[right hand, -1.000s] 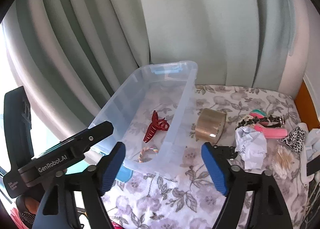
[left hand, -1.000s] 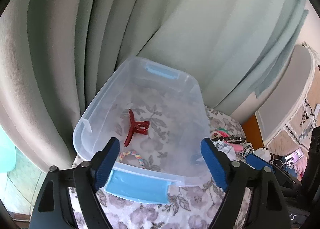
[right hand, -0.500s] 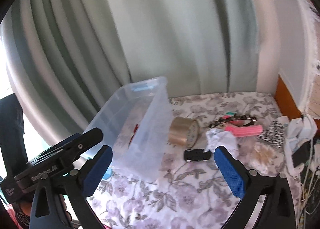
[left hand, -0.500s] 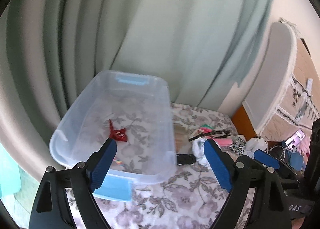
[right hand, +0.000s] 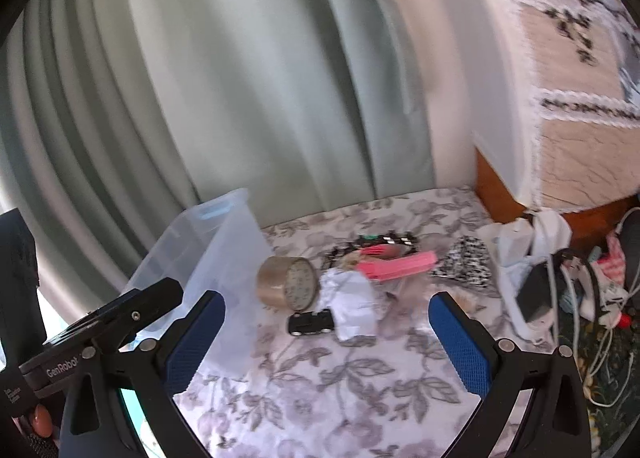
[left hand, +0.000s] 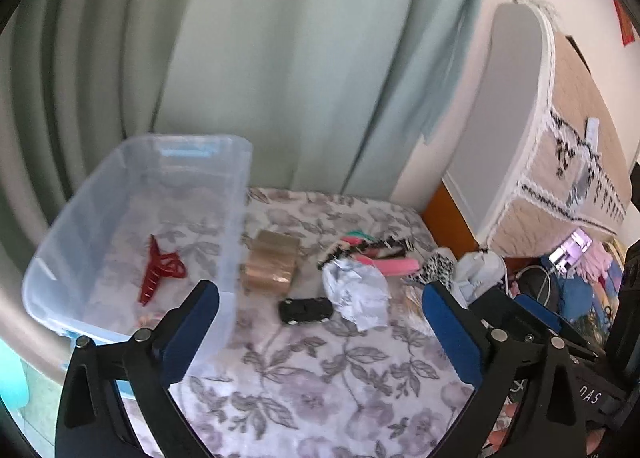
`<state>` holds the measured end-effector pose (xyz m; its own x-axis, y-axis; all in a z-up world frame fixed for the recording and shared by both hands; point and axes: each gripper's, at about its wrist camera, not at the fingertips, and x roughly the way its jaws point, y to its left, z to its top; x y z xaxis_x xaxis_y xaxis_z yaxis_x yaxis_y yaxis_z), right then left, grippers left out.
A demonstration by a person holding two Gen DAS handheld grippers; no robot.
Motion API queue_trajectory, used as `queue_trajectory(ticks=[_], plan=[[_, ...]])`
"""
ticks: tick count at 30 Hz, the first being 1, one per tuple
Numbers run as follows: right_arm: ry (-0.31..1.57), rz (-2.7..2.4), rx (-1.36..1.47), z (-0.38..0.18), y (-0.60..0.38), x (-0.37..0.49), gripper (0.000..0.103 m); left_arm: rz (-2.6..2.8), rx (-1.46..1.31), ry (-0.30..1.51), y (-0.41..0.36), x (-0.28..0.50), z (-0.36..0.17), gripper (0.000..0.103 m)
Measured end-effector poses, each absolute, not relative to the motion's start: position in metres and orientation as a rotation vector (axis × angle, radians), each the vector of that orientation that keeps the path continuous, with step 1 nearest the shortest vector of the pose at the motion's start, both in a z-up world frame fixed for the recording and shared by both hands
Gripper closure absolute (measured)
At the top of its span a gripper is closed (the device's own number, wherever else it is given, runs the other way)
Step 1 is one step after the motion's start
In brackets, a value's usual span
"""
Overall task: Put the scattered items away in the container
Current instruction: 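Move both grippers back toward the crumpled paper and cotton swab bag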
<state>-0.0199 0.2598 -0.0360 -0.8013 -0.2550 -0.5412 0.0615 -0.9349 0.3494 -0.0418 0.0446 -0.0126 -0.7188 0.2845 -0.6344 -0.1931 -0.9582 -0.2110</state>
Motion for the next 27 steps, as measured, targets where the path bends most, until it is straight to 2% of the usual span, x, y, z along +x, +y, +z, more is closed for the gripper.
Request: queue_trajectory(ticks=[8, 13, 18, 27], plan=[[-0.587, -2.743, 1.036, -0.073, 0.291, -0.027, 0.000, 2.613, -1.100, -0.105, 0.077, -0.054, -0.039, 0.001], [-0.575, -2.740, 1.108, -0.090, 0.299, -0.030, 0.000, 2.552, -1.194, -0.086, 0.088, -0.069, -0.059, 0.001], [-0.608, -2.744, 1.178, -0.106, 0.310, -0.038, 0.000, 2.542, -1.245, 0.042, 0.107, -0.080, -0.074, 0.001], [-0.666, -2.744, 1.289, -0.132, 0.332, -0.055, 0.001, 2.467, -1.375, 0.034, 0.133, -0.117, -0.109, 0.001]])
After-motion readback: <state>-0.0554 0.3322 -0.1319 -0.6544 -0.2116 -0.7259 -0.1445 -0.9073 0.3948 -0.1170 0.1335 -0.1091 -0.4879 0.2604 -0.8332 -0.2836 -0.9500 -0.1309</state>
